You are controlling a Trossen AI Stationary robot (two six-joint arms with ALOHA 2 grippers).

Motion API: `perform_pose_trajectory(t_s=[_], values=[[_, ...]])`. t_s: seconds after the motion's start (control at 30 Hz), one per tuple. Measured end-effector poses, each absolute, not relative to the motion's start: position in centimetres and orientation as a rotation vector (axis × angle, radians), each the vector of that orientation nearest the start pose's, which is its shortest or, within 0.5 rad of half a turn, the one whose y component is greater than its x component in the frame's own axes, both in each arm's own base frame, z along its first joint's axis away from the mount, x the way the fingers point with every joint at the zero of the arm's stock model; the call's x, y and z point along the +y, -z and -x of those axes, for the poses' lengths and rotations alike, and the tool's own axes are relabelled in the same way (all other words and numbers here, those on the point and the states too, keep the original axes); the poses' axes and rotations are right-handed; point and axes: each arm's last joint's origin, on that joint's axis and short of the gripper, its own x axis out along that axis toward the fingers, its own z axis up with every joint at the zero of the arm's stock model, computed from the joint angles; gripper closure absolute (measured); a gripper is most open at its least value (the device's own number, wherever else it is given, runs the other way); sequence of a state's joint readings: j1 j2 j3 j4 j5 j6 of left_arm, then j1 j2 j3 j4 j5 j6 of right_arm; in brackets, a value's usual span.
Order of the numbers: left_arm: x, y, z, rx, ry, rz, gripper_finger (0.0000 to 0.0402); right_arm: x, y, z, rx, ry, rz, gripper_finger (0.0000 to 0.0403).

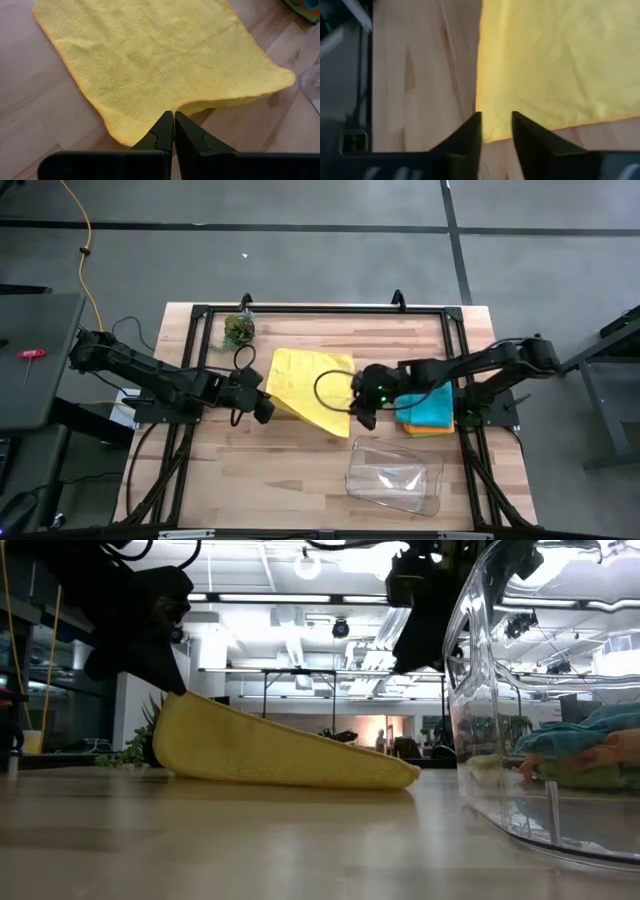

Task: Fold microfiber towels
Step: Fold the yellow cloth

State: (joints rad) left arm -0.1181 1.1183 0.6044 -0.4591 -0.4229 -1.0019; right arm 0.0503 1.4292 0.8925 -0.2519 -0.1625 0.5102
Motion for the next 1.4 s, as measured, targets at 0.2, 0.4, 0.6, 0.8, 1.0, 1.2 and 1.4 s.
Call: perform_pose_trajectory(t_s=[0.2,0.4,0.6,0.8,1.0,1.2,1.4], values=[[-1.2,-19.5,-20.0,0.707,-0.703,0.663,0.0402,3.4,-21.9,-32.5,1.007,-0.068,-0.354,0.0219],[-1.2,-19.5,-20.0,0.706,-0.705,0.673,0.0402,5.0,-19.9,-35.7,1.222,-0.064,-0.281,0.0198],[-1.2,-19.5,-20.0,0.704,-0.707,0.679,0.0402,6.6,-18.4,-37.5,1.332,-0.065,-0.255,0.0198],[-1.2,-19.5,-20.1,0.711,-0.698,0.675,0.0402,7.4,-18.1,-38.0,1.342,-0.029,-0.309,0.0198],[-1.2,-19.5,-20.1,0.711,-0.698,0.676,0.0402,7.4,-18.0,-37.5,1.387,0.018,-0.345,0.0198],[-1.2,-19.5,-20.1,0.711,-0.698,0.676,0.0402,8.0,-17.9,-36.5,1.481,-0.036,-0.266,0.0198],[-1.2,-19.5,-20.1,0.710,-0.699,0.676,0.0402,8.5,-17.9,-36.5,1.469,-0.066,-0.236,0.0198]])
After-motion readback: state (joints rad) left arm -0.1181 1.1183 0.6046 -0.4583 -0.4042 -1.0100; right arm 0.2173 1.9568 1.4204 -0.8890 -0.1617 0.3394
